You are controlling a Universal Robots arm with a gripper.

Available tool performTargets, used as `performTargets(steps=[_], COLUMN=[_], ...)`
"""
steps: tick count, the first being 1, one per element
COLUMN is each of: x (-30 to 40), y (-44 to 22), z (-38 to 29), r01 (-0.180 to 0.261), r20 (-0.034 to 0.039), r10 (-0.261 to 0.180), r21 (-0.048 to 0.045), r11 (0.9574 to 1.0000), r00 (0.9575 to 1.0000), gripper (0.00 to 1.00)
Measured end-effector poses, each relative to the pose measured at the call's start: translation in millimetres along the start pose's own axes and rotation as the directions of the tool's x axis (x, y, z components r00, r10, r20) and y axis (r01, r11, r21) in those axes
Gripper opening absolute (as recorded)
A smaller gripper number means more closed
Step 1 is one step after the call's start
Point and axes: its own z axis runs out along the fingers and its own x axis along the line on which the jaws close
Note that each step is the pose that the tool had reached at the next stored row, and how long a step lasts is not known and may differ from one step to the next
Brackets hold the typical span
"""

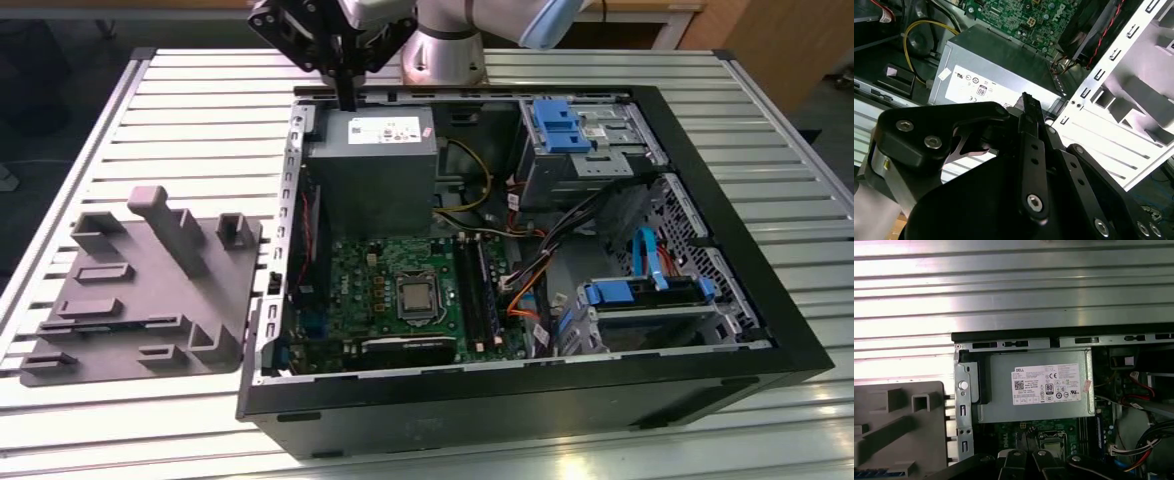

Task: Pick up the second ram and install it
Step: 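Reach for the second ram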

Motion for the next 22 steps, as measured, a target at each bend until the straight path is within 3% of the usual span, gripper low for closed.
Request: performTargets(steps=[22], x=[14.4], y=[-1.1], z=[-0.4], r01=[0.000], r20=[0.0000], r10=[0.000], r21=[0.0000], r11=[1.0000], r00=[1.0000], gripper=[0.11])
